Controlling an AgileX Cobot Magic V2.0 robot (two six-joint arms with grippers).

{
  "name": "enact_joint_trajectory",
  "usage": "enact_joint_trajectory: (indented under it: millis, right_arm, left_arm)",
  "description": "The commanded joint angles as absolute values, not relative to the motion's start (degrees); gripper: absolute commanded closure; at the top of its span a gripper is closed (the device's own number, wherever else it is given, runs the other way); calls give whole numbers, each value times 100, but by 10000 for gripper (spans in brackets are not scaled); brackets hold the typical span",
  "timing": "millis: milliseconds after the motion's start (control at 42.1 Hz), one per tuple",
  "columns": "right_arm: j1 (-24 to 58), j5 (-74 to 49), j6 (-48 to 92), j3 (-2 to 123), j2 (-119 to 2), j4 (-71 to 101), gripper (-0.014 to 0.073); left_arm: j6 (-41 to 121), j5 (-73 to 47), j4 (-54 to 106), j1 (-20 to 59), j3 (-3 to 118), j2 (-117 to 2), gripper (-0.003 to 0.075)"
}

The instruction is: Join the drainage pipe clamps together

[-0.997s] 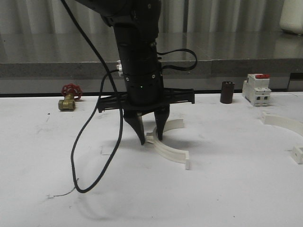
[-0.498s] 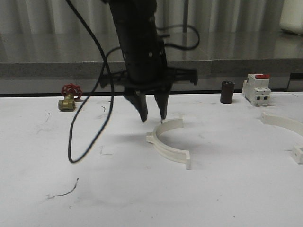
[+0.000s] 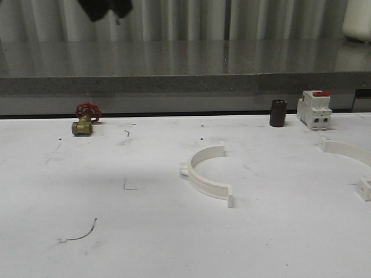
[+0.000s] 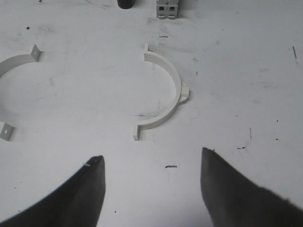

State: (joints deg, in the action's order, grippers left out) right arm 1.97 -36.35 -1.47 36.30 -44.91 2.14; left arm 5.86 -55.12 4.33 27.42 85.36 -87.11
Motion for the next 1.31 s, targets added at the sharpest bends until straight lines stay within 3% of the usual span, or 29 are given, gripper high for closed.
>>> enact_joint_trajectory:
  millis: [0,380,593,1282]
  right_arm:
    - [173,-3270,-130,3821,-4488,228,121]
    - [173,-3306,-130,3821,-4488,228,121]
    - [173,-3326,-130,3821,-4488,228,121]
    - [173,-3569,-130,3823,-4488,231,121]
  left_arm:
    - [633,-4652,485,2635,7808,-7554,458]
    - [633,-3706,461,2123,4360,-4117,458]
    - [633,-3604,723,2123,3433,-2486,458]
    - [623,-3702,723,2123,3334,-2326,458]
